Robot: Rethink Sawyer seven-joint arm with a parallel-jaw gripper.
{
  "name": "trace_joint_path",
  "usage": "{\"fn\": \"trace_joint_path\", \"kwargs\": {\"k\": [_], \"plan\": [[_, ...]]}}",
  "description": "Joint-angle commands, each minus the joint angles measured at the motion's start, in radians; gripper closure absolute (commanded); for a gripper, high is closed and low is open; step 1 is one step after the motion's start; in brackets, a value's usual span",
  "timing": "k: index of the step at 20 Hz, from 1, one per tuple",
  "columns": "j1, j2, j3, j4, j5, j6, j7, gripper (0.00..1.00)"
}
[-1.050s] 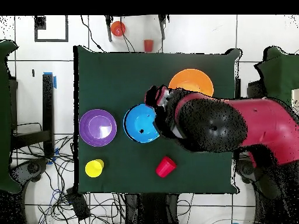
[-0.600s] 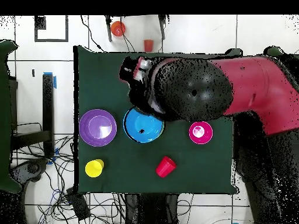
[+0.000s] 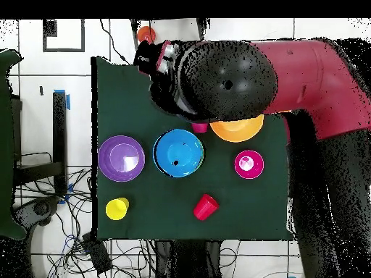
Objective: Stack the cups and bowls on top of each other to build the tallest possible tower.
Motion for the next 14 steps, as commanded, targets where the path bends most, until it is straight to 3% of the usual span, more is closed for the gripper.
{"fn": "trace_joint_path", "kwargs": {"k": [1, 14], "plan": [[0.070, 0.064, -0.123, 0.002, -0.109, 0.041, -0.053, 0.00], [0.208, 0.072, -0.233, -0.014, -0.194, -0.026, 0.028, 0.00]]}}
